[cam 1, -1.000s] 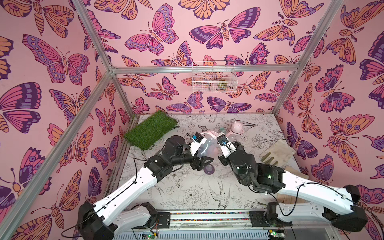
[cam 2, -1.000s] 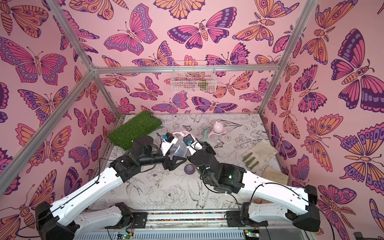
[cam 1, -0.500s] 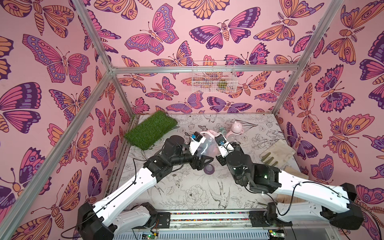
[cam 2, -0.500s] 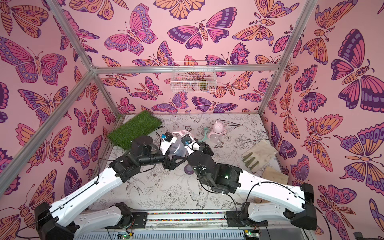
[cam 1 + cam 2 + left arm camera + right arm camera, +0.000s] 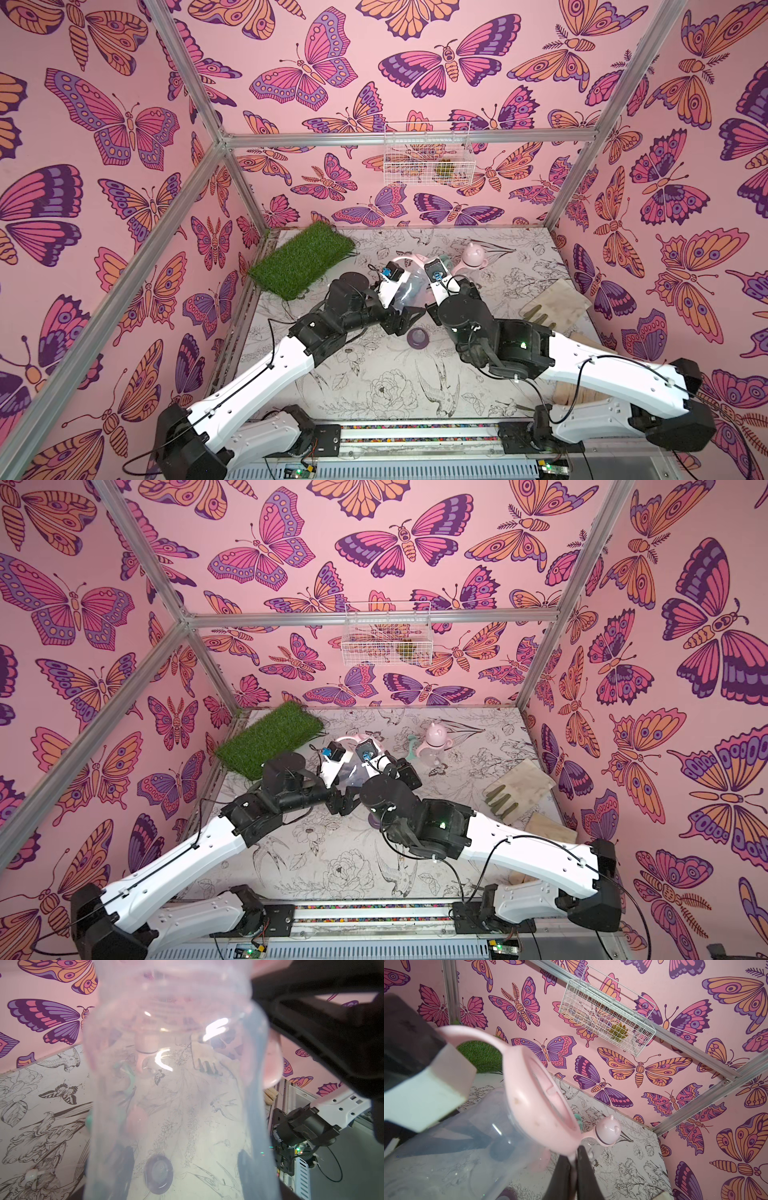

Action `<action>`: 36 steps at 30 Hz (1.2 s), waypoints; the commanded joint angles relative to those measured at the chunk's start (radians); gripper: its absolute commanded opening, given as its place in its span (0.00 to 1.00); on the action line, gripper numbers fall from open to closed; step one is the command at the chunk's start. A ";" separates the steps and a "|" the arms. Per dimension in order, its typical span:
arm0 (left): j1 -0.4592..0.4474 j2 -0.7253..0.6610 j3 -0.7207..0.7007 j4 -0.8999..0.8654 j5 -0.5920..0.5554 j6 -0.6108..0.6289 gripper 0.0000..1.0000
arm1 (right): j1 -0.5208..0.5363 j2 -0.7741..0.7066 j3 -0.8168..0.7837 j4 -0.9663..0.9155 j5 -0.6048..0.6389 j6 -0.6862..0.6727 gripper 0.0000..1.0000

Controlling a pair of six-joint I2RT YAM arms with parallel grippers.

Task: Assemble the baby bottles
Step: Put on the handle of the baby bottle.

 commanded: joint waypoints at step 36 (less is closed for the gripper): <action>-0.019 0.005 0.058 -0.040 -0.047 0.057 0.00 | -0.011 -0.050 -0.093 0.014 -0.101 -0.045 0.00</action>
